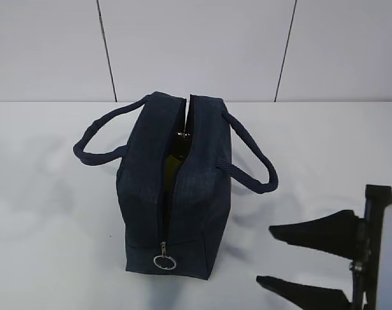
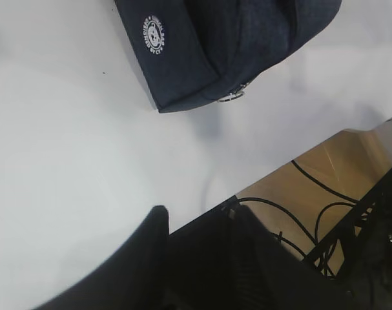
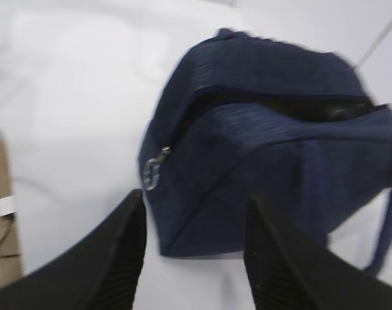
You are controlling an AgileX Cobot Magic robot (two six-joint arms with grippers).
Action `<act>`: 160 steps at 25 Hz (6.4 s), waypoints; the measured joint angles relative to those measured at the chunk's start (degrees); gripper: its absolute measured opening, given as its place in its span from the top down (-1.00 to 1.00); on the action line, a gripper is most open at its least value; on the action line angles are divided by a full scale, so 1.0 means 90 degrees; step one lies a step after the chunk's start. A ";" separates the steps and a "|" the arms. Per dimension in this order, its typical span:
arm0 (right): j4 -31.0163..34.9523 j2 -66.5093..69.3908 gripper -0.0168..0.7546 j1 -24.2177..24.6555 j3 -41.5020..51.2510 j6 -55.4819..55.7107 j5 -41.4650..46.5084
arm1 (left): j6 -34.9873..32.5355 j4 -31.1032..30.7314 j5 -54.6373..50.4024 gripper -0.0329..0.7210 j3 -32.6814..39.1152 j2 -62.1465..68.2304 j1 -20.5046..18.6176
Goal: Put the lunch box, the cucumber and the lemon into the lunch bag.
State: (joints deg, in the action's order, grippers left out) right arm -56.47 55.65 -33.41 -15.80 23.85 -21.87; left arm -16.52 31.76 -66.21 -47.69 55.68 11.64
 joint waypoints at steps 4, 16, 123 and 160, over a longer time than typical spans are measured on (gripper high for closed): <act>0.0019 0.0654 0.03 0.0000 0.0000 0.0569 -0.0383 | 0.0000 -0.0024 0.0026 0.28 0.0000 0.0000 0.0000; 0.0736 0.2821 0.03 0.0000 0.0000 0.1640 -0.2119 | 0.0000 -0.0157 0.0056 0.28 0.0000 0.0000 0.0000; 0.0883 0.6652 0.03 0.0000 -0.2385 0.2475 -0.3512 | 0.0000 -0.0201 0.0370 0.28 0.0011 0.0000 0.0000; 0.1165 0.6688 0.98 0.0000 -0.2470 0.3213 -0.3588 | 0.0000 -0.0178 0.0403 0.28 0.0011 0.0076 0.0000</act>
State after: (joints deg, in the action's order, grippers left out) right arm -45.98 115.85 -33.41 -38.03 52.77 -54.16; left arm -16.52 30.16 -62.58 -47.59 56.36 11.64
